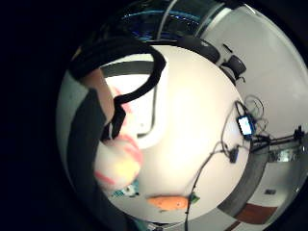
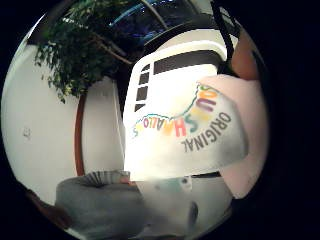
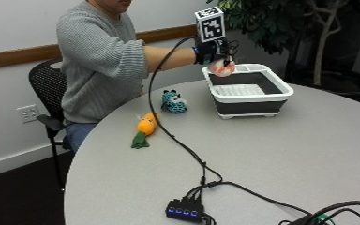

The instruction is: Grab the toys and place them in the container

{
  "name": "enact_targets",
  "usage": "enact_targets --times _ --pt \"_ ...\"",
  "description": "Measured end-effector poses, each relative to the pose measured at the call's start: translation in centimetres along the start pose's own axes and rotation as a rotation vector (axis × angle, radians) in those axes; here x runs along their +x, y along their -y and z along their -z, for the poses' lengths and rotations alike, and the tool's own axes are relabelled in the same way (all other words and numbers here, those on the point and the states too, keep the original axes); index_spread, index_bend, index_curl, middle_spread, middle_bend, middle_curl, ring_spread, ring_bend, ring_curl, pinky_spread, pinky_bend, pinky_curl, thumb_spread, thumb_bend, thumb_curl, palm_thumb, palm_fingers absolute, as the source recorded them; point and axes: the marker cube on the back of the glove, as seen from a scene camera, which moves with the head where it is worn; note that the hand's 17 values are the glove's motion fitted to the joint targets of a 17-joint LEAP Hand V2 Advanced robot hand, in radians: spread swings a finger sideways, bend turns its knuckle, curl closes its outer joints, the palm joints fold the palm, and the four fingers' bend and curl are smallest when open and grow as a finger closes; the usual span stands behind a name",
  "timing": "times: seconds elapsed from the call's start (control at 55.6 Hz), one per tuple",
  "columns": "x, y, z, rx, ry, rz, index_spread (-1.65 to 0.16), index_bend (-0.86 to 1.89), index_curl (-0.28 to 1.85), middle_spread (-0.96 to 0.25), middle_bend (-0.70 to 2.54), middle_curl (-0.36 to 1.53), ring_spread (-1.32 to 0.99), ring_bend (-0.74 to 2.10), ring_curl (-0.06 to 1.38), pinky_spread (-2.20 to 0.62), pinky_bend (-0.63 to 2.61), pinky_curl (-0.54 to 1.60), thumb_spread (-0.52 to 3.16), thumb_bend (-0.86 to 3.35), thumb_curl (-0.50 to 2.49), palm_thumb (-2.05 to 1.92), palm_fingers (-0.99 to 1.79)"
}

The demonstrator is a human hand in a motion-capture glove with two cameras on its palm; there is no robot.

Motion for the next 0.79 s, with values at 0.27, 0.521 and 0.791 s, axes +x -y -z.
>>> enact_targets --times 0.27,0.521,0.791 --pt "-1.0 0.4 -4.0 -0.222 0.000 0.003 -0.43 0.36 0.83 -0.26 0.48 0.68 -0.54 0.71 0.59 -0.26 1.19 0.58 0.96 -0.05 0.82 0.27 -0.31" --pt "1.2 -2.0 -3.3 -0.226 0.022 0.000 -0.34 0.07 0.49 -0.11 0.07 0.42 -0.14 0.13 0.38 0.00 0.96 0.44 1.01 -0.07 0.56 -0.06 -0.43" --pt "3.1 -7.0 -0.7 -0.218 0.000 -0.016 -0.32 0.11 0.36 -0.10 0.08 0.29 -0.06 0.13 0.32 0.06 0.88 0.39 1.12 -0.05 0.41 -0.05 -0.33"
